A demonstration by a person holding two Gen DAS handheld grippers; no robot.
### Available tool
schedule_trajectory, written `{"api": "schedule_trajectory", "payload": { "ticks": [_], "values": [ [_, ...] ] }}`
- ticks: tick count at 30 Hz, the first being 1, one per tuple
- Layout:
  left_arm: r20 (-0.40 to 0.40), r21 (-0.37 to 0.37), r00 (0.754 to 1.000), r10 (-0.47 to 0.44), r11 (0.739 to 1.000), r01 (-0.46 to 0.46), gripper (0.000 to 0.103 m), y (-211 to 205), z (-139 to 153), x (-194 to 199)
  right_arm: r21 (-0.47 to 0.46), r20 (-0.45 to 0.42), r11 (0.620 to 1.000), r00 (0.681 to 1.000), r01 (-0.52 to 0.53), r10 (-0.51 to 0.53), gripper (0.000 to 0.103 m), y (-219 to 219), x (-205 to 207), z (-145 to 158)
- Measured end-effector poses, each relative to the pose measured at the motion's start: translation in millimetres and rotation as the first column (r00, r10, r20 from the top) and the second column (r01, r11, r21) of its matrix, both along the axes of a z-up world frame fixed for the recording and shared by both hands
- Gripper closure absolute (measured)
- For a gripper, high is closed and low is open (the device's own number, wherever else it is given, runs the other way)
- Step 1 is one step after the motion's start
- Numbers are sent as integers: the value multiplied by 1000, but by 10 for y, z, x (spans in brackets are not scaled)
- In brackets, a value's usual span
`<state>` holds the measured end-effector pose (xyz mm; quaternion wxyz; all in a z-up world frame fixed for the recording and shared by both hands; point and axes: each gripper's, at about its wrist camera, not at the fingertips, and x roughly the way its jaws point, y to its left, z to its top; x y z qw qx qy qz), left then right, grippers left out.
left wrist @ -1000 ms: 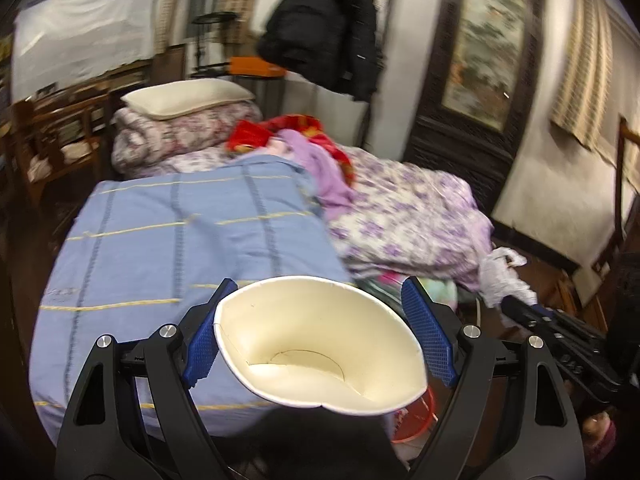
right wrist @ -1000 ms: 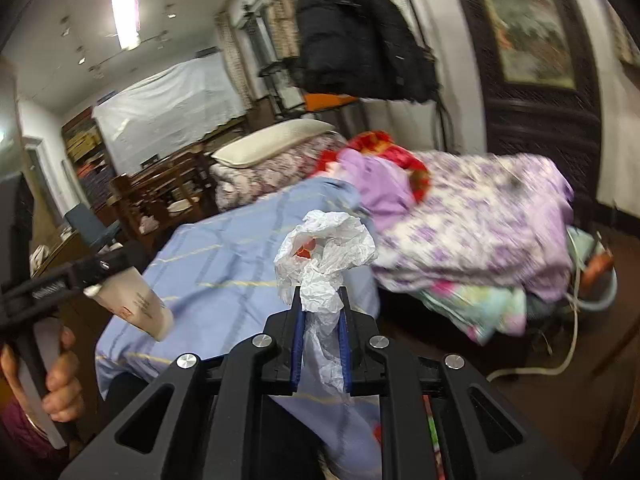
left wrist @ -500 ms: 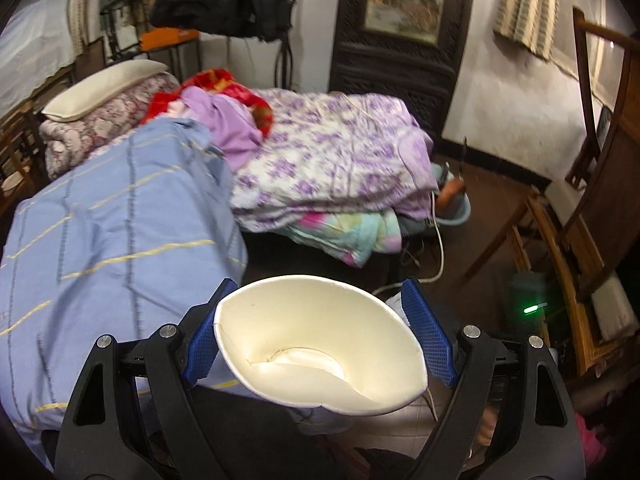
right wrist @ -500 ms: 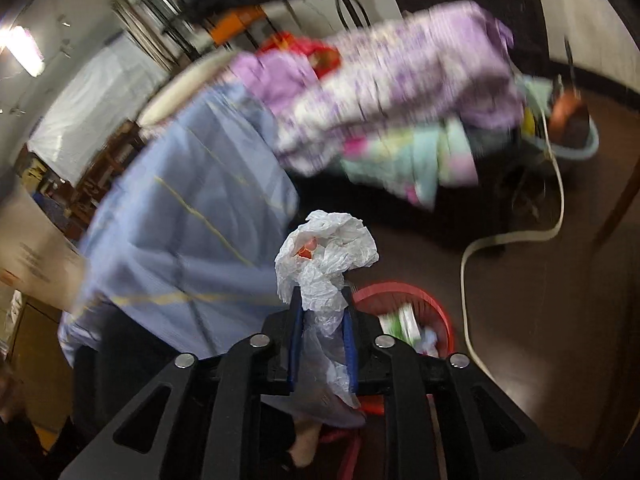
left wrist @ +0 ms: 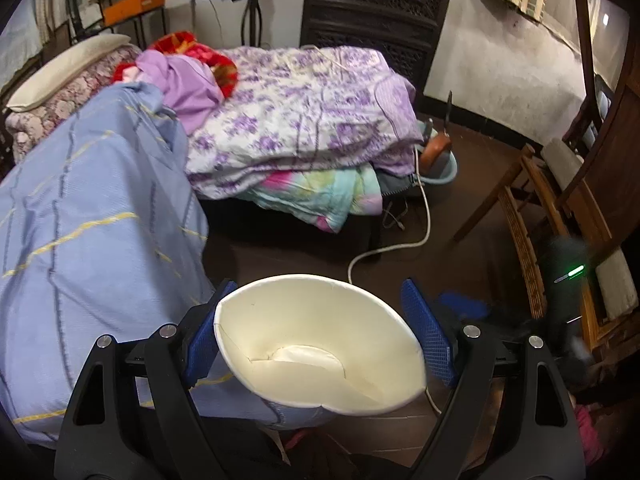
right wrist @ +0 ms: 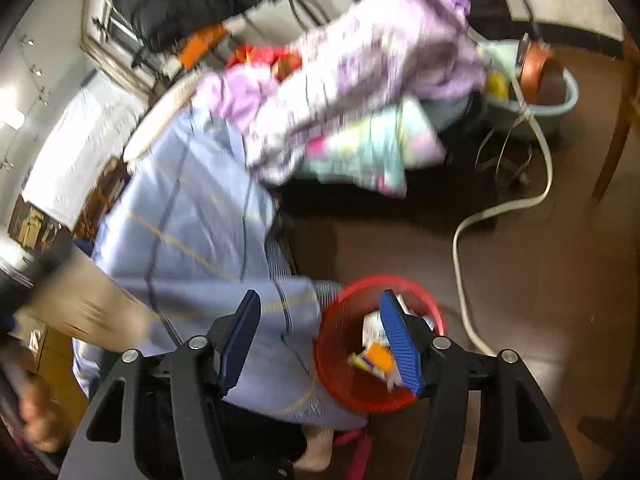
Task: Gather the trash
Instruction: 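Carry the cup and plastic bag over the red basket, then open both tools to drop the cup and bag into the basket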
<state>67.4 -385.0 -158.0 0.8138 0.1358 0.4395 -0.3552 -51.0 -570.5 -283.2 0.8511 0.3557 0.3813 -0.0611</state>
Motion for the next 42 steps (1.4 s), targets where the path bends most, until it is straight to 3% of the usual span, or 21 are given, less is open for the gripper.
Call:
{"api": "schedule_trajectory", "payload": {
  "ticks": [5, 14, 20, 32, 42],
  "values": [
    [-33, 54, 998, -51, 997, 52, 22, -230, -211, -46, -44, 69, 998, 997, 42, -39, 37, -152, -144, 289],
    [-39, 138, 991, -126, 982, 130, 18, -580, -394, -135, -22, 61, 998, 996, 60, -58, 36, -252, -203, 210],
    [-42, 162, 991, -126, 978, 131, 13, -606, -444, -147, -10, 62, 996, 995, 84, -83, 36, -330, -255, 177],
    [44, 177, 997, -56, 983, 48, 13, -310, -305, -162, -78, 32, 996, 998, 53, -50, 36, -226, -251, 356],
    [101, 160, 995, -2, 987, -15, 12, 75, -194, -310, -258, -70, 964, 996, -70, 53, 29, 170, -284, 875]
  ]
}}
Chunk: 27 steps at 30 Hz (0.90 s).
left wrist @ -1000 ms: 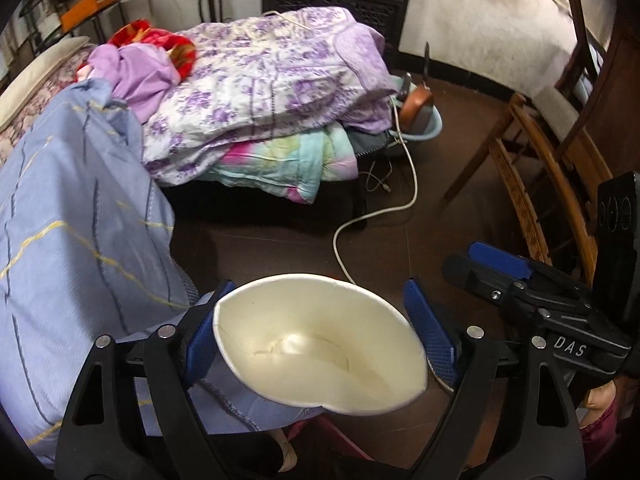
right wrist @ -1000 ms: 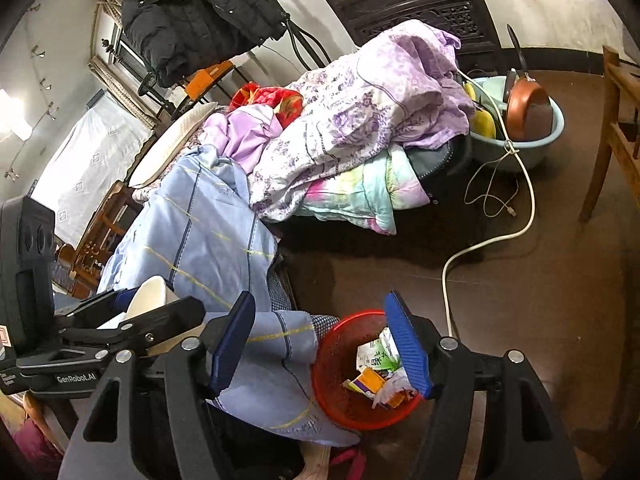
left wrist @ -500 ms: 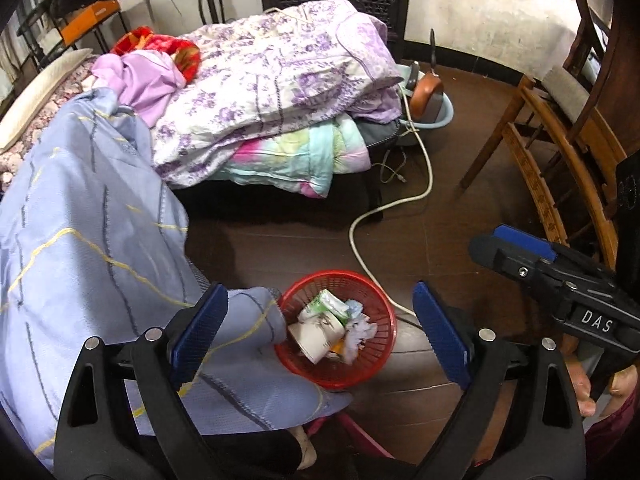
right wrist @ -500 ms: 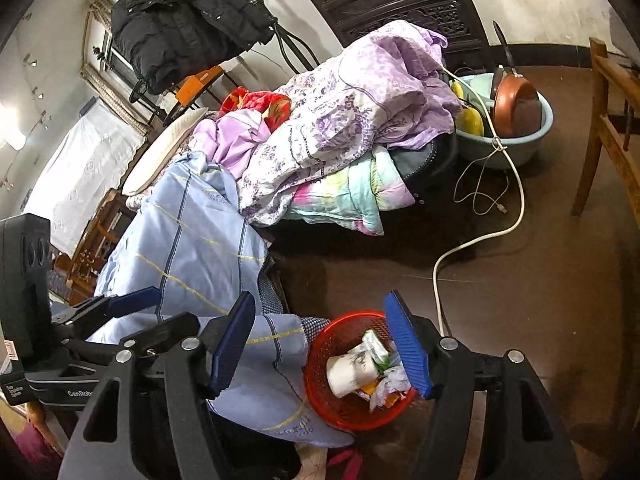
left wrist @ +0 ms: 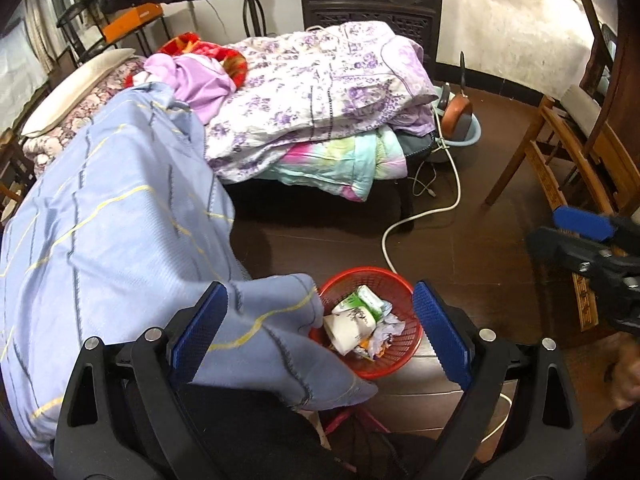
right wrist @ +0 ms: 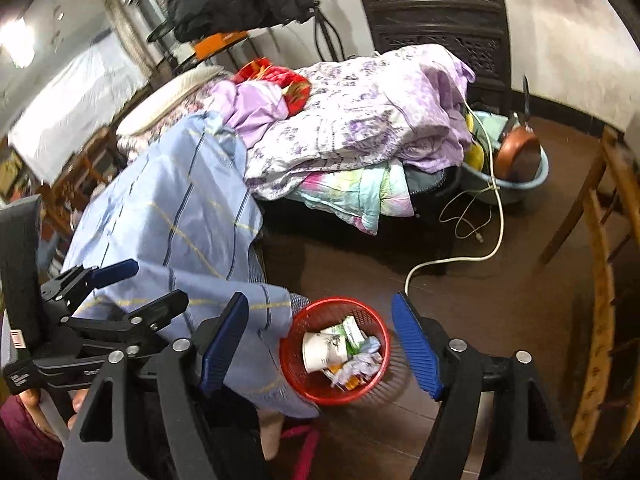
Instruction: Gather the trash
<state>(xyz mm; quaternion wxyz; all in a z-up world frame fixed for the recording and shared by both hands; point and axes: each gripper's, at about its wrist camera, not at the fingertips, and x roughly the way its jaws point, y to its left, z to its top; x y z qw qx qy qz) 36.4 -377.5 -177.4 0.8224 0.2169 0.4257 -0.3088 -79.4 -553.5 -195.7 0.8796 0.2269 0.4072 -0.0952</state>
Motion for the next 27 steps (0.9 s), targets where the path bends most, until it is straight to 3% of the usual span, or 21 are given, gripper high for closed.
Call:
{"api": "schedule_trajectory", "payload": {
  "ticks": [5, 10, 20, 27],
  "values": [
    [14, -9, 1000, -8, 1000, 8, 11, 132, -20, -112, -55, -86, 998, 996, -44, 39, 27, 186, -82, 179],
    [5, -11, 1000, -26, 1000, 26, 11, 168, -97, -173, -57, -159, 998, 987, -31, 21, 26, 274, -169, 173],
    [-8, 56, 999, -50, 997, 50, 11, 141, -449, -215, -94, -263, 996, 964, 10, -35, 26, 454, -273, -384],
    [-20, 70, 998, -57, 996, 59, 11, 106, -543, -217, -79, -271, 997, 962, 0, -21, 26, 491, -268, -590]
  ]
}}
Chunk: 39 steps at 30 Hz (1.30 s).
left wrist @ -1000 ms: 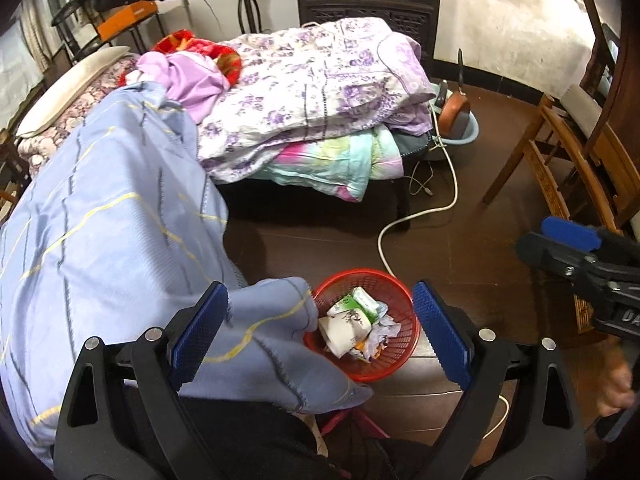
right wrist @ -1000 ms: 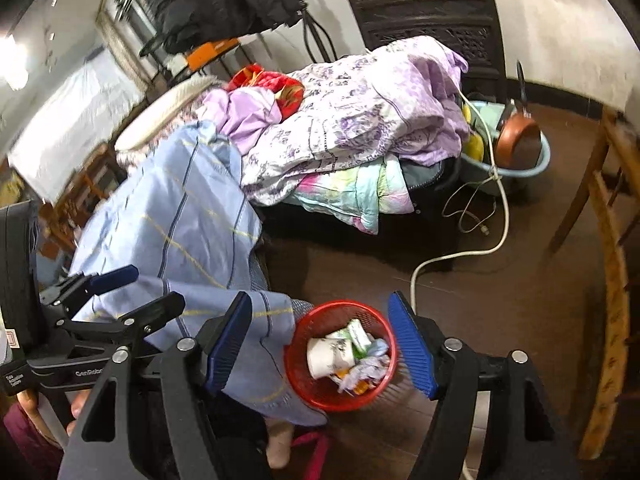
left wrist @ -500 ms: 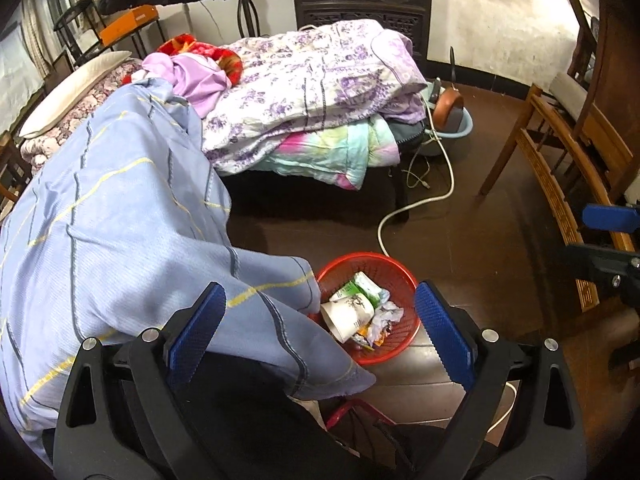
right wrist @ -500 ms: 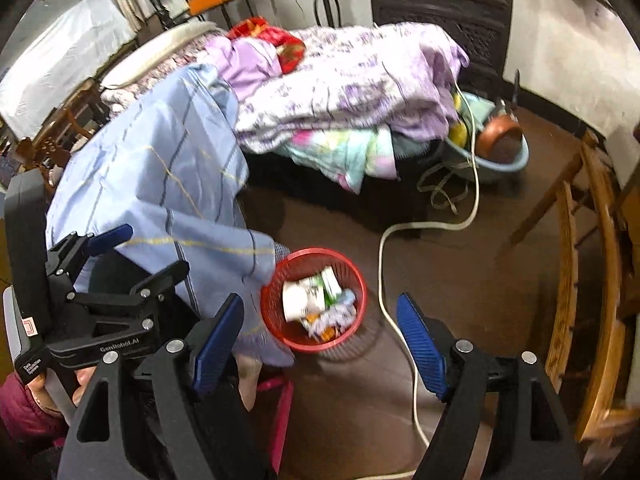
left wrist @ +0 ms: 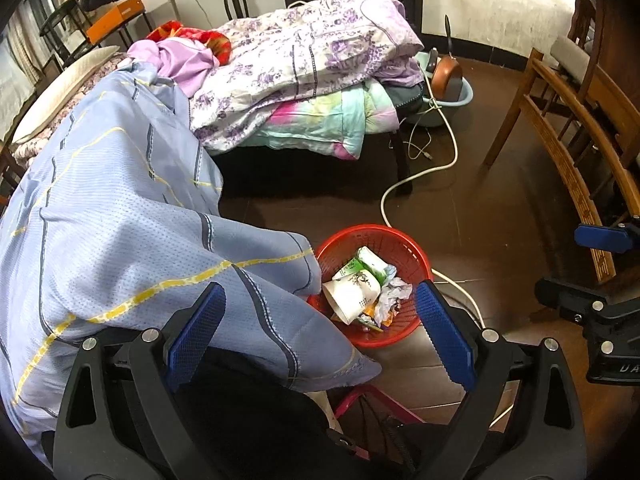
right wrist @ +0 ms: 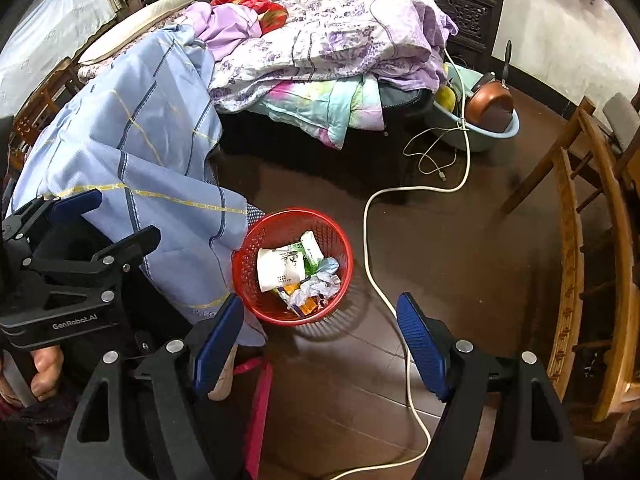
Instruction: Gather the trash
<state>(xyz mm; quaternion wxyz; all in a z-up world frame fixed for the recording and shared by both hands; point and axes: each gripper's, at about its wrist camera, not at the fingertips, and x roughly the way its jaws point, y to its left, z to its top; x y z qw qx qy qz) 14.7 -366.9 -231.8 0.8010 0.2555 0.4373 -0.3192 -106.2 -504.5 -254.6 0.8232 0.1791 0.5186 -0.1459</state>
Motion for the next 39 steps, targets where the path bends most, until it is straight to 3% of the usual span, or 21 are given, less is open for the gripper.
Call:
{"api": "schedule_trajectory", "payload": {
  "ticks": [8, 39],
  "values": [
    [10, 21, 1000, -6, 1000, 6, 11, -7, -36, -34, 48, -23, 999, 1000, -3, 4, 26, 39, 24, -174],
    [34, 27, 999, -27, 999, 26, 11, -32, -36, -86, 41, -30, 999, 999, -23, 25, 26, 106, 40, -197]
  ]
}}
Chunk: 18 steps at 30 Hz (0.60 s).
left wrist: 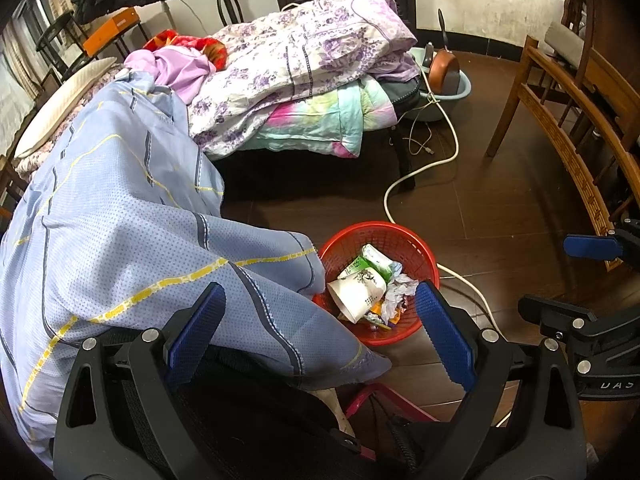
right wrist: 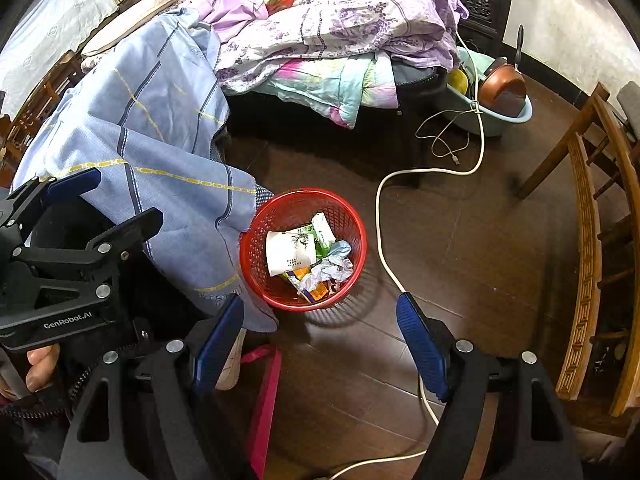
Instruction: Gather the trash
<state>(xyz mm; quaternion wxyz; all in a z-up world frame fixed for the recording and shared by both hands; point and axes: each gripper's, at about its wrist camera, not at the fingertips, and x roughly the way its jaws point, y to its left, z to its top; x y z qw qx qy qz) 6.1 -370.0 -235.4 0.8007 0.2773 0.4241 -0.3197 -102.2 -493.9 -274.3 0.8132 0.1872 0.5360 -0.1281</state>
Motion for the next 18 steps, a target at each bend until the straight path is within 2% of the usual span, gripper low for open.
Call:
{"api": "schedule_trajectory", "payload": {
  "ticks": [18],
  "values": [
    [-7, 3, 1000, -2, 1000, 3, 11, -4, -6, 10, 6, 0, 1000, 1000, 1, -1, 26, -1, 4, -8]
  ]
}}
